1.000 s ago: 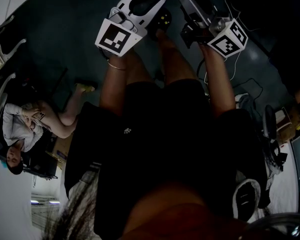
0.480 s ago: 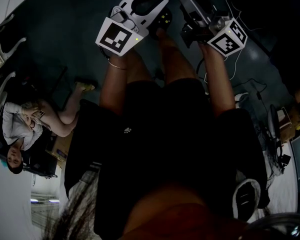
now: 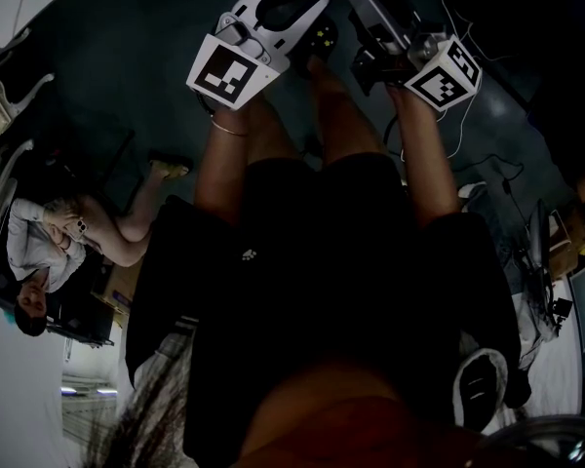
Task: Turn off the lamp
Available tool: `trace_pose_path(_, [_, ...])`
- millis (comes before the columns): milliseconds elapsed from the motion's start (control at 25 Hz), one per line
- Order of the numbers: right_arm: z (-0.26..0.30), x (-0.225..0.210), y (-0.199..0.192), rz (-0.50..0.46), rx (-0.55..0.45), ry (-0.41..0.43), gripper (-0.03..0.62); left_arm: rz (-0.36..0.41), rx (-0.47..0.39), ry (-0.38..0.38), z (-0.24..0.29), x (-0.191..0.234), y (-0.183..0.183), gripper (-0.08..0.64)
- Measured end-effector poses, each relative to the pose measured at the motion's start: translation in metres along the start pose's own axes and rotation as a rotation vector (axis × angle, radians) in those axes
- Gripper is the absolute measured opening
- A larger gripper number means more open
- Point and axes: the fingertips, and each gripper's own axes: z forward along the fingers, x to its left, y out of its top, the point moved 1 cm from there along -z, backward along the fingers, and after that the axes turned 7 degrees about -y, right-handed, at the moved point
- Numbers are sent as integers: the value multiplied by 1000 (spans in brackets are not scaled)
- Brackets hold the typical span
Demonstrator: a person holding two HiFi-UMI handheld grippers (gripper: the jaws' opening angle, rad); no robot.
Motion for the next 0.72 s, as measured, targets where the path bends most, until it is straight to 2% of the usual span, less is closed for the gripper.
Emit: trace_pose_path(720, [0,-2,-2,7,2,-14,75,-4,15,-5,1,0,-3,21])
